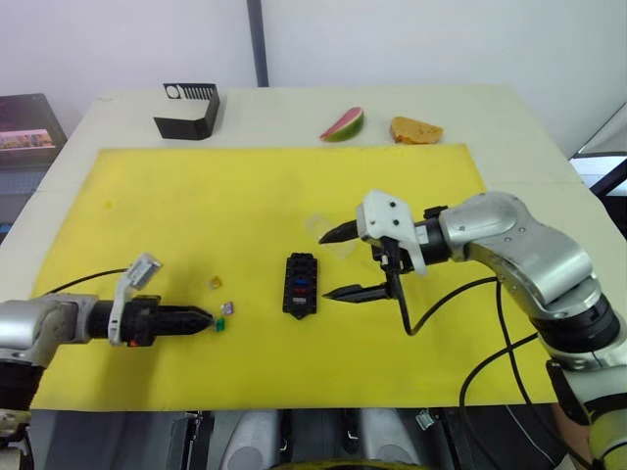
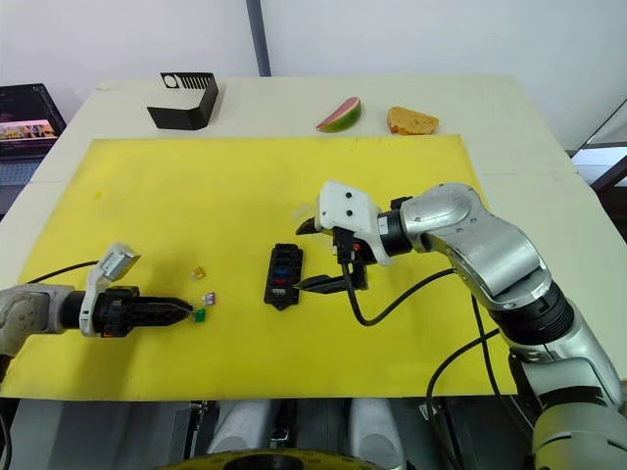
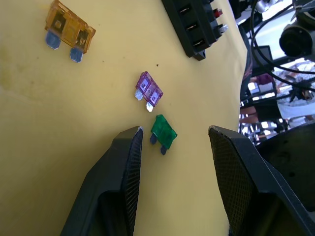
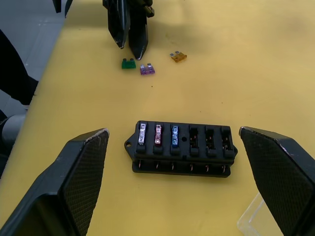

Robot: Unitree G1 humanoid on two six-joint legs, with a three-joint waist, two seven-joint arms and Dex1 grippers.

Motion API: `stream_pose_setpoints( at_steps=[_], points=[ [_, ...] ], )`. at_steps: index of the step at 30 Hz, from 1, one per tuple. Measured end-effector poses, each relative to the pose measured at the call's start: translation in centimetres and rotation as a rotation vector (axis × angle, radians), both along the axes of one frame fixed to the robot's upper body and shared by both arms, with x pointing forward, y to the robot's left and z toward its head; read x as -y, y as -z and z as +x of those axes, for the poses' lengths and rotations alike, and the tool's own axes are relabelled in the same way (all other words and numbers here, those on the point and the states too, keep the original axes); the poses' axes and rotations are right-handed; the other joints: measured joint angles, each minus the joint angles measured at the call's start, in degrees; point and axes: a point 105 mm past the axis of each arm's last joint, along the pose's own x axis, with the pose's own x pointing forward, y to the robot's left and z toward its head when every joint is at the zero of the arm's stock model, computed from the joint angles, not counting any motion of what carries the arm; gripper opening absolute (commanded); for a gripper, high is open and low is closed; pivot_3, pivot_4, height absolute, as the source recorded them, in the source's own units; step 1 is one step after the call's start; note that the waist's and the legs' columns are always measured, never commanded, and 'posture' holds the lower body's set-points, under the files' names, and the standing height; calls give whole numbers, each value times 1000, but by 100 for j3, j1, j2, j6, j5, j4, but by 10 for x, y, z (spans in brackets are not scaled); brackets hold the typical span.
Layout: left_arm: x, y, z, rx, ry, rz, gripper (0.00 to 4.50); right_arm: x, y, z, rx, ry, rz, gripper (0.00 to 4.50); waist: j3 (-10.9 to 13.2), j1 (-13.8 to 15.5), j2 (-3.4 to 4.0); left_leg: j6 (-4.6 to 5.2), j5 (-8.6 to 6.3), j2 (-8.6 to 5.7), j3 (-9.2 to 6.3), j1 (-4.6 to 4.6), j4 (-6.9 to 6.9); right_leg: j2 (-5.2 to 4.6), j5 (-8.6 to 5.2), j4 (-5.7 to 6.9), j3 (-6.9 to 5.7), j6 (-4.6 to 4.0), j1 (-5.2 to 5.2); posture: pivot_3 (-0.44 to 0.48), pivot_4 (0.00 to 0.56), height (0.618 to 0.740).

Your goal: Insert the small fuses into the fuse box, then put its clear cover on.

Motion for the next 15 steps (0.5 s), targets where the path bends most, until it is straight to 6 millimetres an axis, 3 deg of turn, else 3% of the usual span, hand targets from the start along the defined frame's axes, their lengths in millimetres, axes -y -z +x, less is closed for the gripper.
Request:
stream_pose_setpoints(
  at_steps=[15],
  points=[
    [18, 4, 4, -4, 130, 3, 2253, 1, 1, -1, 1, 13, -15, 4500, 0, -5, 0, -5, 4, -2, 0, 0, 2, 1, 0, 0, -1, 1, 2, 0, 150, 740]
  ],
)
